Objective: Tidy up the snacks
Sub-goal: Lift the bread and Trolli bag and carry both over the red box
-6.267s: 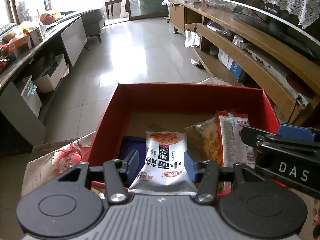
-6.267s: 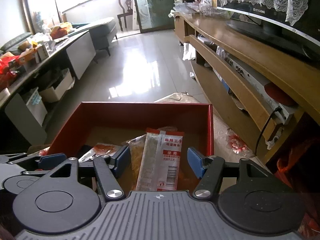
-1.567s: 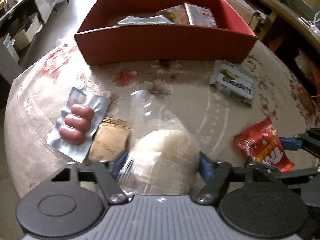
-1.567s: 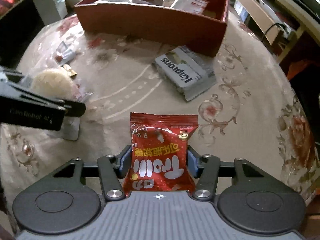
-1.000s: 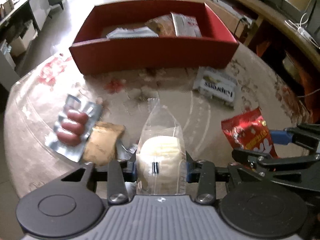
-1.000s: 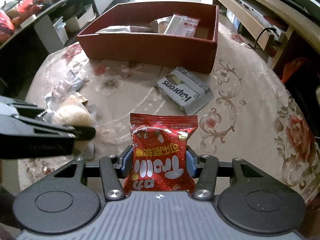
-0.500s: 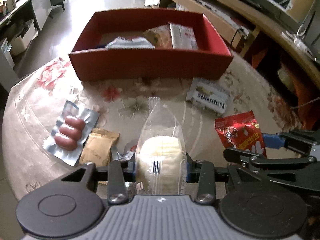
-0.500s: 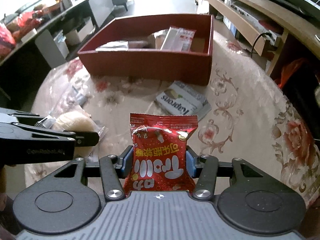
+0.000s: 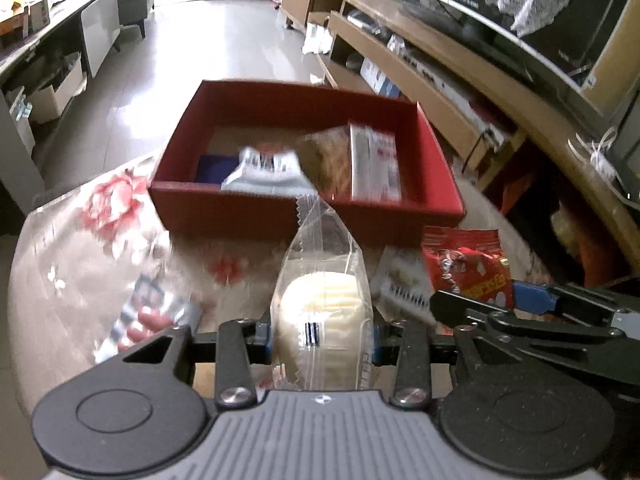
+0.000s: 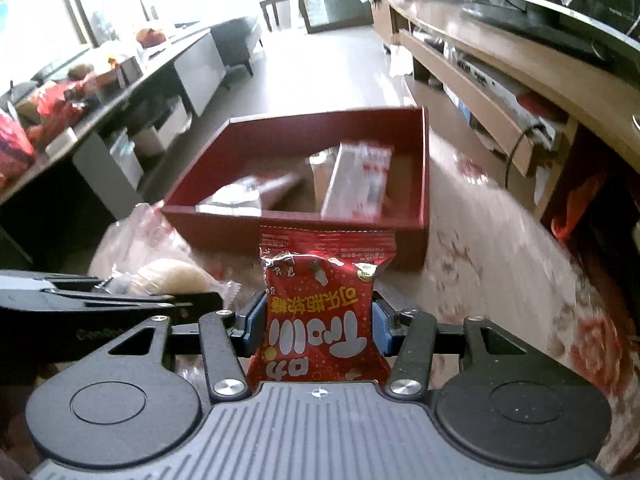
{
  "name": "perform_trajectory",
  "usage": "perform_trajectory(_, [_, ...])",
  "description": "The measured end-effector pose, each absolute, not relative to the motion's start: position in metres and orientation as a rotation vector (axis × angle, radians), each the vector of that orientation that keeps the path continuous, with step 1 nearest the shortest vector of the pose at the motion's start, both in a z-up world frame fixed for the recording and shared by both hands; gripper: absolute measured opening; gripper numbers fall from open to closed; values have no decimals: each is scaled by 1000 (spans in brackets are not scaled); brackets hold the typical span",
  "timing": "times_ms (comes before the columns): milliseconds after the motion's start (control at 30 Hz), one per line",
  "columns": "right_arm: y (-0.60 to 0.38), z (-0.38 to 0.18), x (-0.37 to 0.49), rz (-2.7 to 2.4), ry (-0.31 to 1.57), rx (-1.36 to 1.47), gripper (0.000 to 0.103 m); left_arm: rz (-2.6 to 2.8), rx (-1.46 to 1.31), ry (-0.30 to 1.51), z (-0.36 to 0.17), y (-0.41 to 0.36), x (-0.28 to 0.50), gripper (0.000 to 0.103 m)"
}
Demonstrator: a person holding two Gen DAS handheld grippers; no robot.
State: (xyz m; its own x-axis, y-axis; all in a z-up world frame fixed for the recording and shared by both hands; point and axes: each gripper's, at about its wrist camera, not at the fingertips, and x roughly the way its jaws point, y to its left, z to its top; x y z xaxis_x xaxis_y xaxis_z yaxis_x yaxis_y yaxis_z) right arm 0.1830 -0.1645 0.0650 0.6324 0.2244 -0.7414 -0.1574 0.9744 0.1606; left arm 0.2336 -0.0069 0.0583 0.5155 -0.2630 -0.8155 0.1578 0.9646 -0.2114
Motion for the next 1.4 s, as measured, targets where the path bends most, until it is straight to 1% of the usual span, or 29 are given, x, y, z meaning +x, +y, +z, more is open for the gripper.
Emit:
perform_trajectory(200, [-166, 75, 209, 217, 826, 112, 59, -227, -142, 956, 72, -4, 262, 43])
perform_trajectory(567, [-168, 76, 267, 197, 800, 155, 59, -165, -170, 918, 75, -4, 320, 43])
perform_trajectory(1133, [-163, 50, 324, 171, 833, 138, 59, -84, -172, 915, 45, -9, 387, 43])
perform_trajectory(1400, [-160, 39, 335, 173, 848, 122, 62, -66, -190, 924, 33, -7, 407, 44])
